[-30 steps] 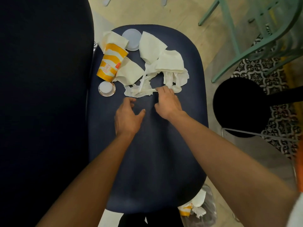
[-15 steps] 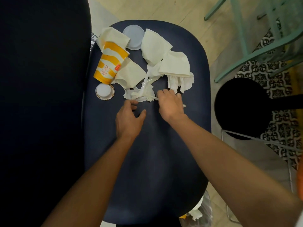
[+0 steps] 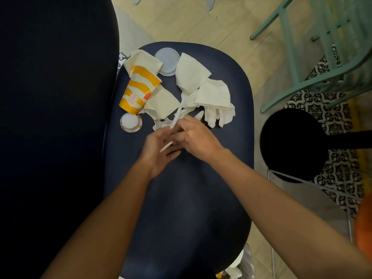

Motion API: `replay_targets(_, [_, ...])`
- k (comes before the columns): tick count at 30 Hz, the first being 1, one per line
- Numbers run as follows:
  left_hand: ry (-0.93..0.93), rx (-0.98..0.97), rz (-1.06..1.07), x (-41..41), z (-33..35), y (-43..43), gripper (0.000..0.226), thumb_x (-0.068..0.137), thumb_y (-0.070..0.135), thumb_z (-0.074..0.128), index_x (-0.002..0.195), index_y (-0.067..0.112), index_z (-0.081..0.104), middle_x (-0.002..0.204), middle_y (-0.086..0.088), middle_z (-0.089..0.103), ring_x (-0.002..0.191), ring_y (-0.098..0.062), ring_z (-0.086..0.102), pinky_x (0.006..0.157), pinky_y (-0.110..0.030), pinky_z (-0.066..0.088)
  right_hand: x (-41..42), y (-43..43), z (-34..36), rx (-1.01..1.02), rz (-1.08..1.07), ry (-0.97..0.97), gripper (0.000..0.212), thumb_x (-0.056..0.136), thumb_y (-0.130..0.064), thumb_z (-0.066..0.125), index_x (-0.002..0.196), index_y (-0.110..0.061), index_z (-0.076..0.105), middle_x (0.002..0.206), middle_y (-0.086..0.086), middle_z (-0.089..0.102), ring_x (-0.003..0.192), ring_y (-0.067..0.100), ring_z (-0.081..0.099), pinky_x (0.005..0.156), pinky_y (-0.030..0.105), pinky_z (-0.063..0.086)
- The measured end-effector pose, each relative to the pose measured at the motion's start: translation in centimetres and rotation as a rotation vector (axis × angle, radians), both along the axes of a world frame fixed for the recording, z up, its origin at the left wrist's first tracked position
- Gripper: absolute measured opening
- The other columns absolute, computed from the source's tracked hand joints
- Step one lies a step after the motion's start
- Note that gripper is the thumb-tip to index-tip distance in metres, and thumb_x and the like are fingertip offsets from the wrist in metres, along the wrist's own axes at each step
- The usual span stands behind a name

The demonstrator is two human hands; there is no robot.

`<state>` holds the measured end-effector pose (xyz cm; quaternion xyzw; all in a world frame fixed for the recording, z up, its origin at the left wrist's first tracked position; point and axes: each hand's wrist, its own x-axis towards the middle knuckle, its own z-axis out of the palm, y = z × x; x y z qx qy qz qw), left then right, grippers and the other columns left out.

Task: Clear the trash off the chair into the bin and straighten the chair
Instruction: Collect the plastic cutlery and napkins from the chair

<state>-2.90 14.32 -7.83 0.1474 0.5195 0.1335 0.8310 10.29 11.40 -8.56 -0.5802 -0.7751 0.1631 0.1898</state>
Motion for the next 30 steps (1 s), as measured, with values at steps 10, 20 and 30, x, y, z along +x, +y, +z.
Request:
replay_targets(10, [-0.074, -0.009, 0.048, -1.0, -0.9, 2.1, 0.025, 0.098, 0.017, 0.039, 0.100, 0.009, 0.063, 0.089, -0.007, 0.062, 0.083, -0.017, 0.060, 0.080, -0.030, 0.047, -0.9, 1.2, -0.8, -0.023, 0.147, 0.055, 0.023, 0.067, -0.004, 0.073, 0.081, -0.022, 0.078, 0.082, 0.009, 0.060, 0.083, 0.024, 0.050, 0.060, 0.040, 0.052])
replay_targets(20, [0.501, 0.497, -0.254, -1.5, -1.3, 1.3, 0.019, 0.100, 0.017, 0.030, 0.103, 0.017, 0.049, 0.074, 0.002, 0.045, 0.061, -0.009, 0.043, 0.054, -0.021, 0.038, -0.1, 3.1, -1.7, -0.461, -0.328, -0.062, 0.051, 0.082, -0.014, 0.066, 0.131, -0.015, 0.051, 0.138, 0.004, 0.040, 0.128, 0.021, 0.036, 0.099, 0.035, 0.041])
replay_targets(30, [0.486, 0.525, -0.258, -2.6, -1.9, 1.3, 0.025, 0.100, 0.018, 0.031, 0.114, 0.021, 0.051, 0.079, 0.004, 0.048, 0.065, -0.010, 0.045, 0.059, -0.021, 0.039, -1.4, 4.2, -3.1, -0.614, -0.276, -0.437, 0.039, 0.087, -0.010, 0.058, 0.124, -0.014, 0.044, 0.131, 0.010, 0.038, 0.123, 0.033, 0.032, 0.091, 0.044, 0.037])
